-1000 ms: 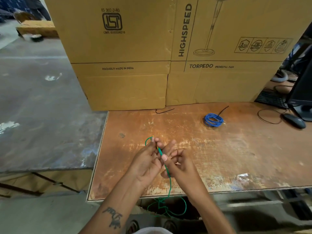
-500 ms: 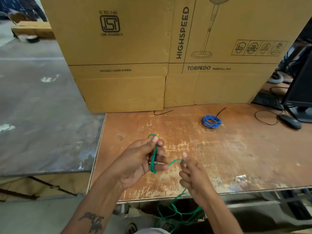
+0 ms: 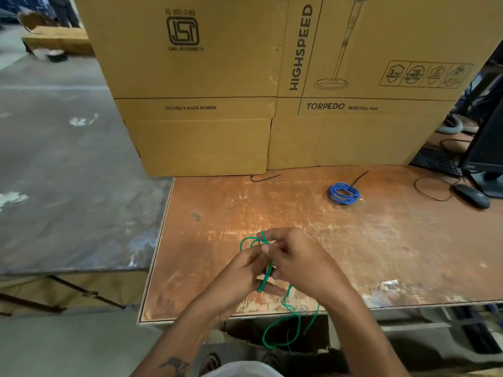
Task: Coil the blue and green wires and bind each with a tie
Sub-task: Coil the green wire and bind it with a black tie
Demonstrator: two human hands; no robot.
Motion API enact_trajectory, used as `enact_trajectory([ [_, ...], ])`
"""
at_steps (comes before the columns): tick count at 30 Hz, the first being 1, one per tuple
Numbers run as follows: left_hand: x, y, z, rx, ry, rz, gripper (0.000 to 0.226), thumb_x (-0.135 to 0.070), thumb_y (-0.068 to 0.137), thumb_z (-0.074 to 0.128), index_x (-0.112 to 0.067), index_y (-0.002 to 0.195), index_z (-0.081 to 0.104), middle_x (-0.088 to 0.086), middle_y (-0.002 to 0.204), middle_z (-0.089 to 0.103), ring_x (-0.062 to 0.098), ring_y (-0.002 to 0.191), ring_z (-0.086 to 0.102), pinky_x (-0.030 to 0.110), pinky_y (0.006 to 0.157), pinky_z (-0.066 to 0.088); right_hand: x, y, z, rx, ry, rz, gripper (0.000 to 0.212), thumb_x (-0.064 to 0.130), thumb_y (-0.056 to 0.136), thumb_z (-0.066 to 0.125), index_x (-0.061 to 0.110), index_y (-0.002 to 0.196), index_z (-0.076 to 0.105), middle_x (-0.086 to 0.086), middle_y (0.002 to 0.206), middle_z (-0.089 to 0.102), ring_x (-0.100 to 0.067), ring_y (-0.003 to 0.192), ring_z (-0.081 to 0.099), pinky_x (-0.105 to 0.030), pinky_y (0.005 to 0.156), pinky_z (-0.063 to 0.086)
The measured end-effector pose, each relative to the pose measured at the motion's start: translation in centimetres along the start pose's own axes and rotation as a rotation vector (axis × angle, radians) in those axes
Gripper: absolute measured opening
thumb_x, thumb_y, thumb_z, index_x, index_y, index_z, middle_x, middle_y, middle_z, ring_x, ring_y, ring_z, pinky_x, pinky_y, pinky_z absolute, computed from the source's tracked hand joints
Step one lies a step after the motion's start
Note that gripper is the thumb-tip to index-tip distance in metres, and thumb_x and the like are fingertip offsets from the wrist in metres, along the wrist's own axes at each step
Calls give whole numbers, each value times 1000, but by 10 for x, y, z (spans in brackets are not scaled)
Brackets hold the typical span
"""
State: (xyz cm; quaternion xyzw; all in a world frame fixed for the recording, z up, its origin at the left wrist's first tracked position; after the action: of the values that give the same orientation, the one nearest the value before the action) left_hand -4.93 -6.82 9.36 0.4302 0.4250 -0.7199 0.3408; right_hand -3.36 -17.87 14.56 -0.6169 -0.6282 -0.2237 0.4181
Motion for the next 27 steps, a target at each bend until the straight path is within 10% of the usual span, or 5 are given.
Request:
enact_trajectory([
  [10, 6, 1, 7, -169, -780, -104, 23, -16, 110, 41, -15, 95, 58, 12, 116, 74, 14, 71, 75, 18, 43, 41, -28, -24, 12, -503, 257, -34, 53, 24, 76, 95, 33, 99, 49, 0, 83, 68, -18, 65, 75, -49, 66, 63],
  [18, -1, -5, 9, -2, -728, -148, 41, -24, 109, 38, -6, 103, 73, 20, 138, 63, 29, 119, 65, 36, 86, 47, -36, -19, 13, -266, 101, 33, 21, 47, 86, 84, 28, 85, 76, 11, 67, 73, -7, 54, 69, -33, 58, 60],
  [23, 7, 2, 6, -132, -545, -31, 42, -27, 108, 44, 6, 126, 62, 23, 133, 65, 27, 120, 65, 27, 99, 55, -39, -18, 16, -451, -31, -45, 13, 42, 92, 77, 30, 88, 77, 13, 81, 76, -7, 74, 68, -35, 70, 53],
  [27, 3, 9, 1, -189, -345, 12, 41, -29, 101, 56, 10, 113, 64, 23, 105, 68, 20, 91, 67, 23, 78, 56, -39, -8, 31, -377, -116, -92, 19, 27, 102, 64, 22, 120, 68, 2, 109, 75, -21, 102, 69, -38, 84, 53],
])
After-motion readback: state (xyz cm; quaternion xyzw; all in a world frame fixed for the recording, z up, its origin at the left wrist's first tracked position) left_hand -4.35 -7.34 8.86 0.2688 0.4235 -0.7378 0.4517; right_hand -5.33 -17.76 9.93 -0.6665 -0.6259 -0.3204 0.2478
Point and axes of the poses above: each hand's wrist, its own y-axis towards the middle knuckle, its own z-axis out of the palm, x = y × z, the point moved 6 cm from there along y, towards the middle knuckle
